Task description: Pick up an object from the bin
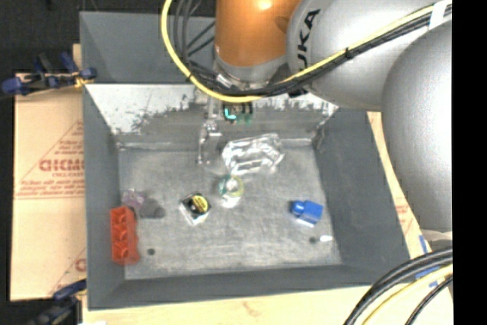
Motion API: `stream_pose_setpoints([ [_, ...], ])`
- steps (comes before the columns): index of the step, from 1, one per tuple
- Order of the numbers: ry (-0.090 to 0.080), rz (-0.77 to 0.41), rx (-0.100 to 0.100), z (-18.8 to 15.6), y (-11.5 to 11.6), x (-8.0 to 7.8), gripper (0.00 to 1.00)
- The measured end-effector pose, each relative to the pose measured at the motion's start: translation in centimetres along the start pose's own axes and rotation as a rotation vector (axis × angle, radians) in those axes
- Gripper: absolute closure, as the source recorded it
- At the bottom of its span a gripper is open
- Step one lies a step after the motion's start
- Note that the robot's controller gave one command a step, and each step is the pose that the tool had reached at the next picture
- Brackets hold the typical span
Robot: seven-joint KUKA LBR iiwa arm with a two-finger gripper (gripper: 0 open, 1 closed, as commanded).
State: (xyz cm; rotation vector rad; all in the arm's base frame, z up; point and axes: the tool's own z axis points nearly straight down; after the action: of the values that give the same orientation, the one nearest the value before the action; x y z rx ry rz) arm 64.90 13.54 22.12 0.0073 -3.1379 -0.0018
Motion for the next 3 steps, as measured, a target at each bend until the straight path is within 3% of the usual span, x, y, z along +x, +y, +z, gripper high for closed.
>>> stream_pose_setpoints([
  [1, -0.017, -0.336, 0.0, 14.8, -10.5, 5.9, 0.0],
  [2, -0.01, -0.61, 0.004, 12.0, -11.6, 4.5, 0.0],
  [3, -0.01, -0.855, 0.004, 12.0, -11.6, 4.0, 0.0],
])
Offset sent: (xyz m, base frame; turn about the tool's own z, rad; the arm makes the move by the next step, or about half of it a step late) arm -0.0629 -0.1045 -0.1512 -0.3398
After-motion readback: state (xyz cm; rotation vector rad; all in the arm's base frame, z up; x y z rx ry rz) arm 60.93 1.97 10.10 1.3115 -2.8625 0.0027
